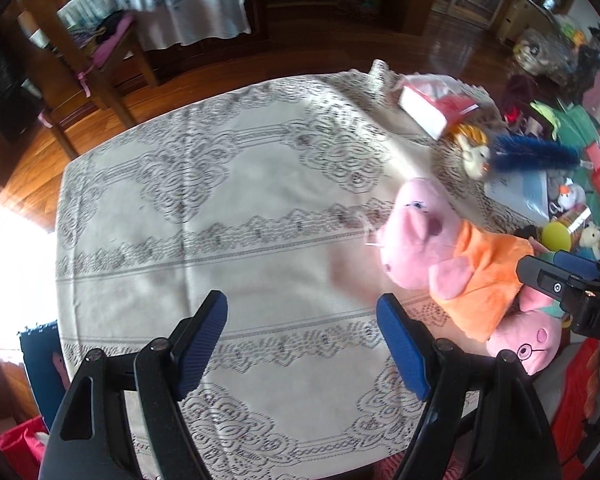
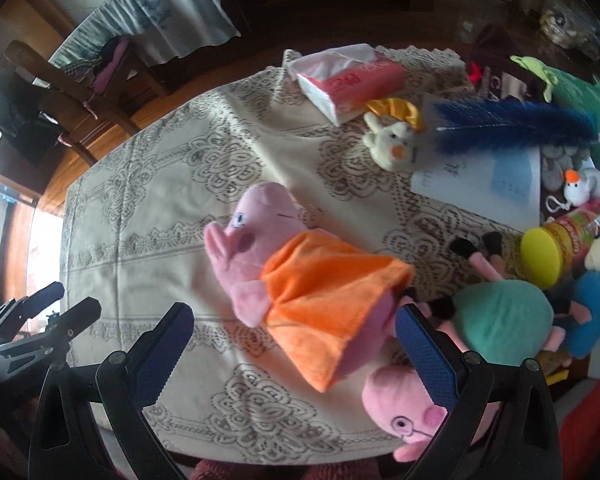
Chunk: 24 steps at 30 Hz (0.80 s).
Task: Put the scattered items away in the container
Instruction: 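Move both grippers toward the pink pig in the orange dress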
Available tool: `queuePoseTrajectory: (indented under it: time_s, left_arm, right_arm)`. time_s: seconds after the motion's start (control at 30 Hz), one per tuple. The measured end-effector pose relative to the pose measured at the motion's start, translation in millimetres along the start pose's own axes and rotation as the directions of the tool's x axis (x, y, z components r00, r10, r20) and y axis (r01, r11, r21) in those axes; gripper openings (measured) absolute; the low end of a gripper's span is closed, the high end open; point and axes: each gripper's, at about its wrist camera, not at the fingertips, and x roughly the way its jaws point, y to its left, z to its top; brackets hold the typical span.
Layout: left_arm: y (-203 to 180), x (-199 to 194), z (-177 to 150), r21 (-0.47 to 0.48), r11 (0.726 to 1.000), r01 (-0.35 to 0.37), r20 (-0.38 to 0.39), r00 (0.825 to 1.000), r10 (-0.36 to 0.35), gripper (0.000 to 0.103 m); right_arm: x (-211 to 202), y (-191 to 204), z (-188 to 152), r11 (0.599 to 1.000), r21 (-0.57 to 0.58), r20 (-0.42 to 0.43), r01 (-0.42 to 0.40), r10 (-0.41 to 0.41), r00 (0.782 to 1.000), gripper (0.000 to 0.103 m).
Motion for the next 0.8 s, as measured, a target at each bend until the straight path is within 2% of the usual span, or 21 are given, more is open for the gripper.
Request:
queuePoseTrajectory:
  time_s: [0.2, 0.37, 0.8]
  left_arm:
    - [-41, 23, 16, 0.062, 0.998, 0.030, -0.023, 0.999, -0.029, 0.077]
    - [-63, 41, 28, 0.090, 0.995, 0.046, -0.046, 0.998, -0.042, 0.077]
    - [-78, 77, 39, 0.118, 0.990, 0.075, -0.096, 0.993, -0.064, 0.077]
  right_arm:
    - [6, -45, -6, 0.998, 0.061, -0.023, 0.012, -0.011, 1.000, 0.102]
    - [15, -63, -6, 0.995, 0.097, -0.041, 0.004, 0.000, 0.999, 0.102]
    - [48, -67, -4, 0.997, 0.072, -0.105, -0.040, 0.048, 0.993, 0.102]
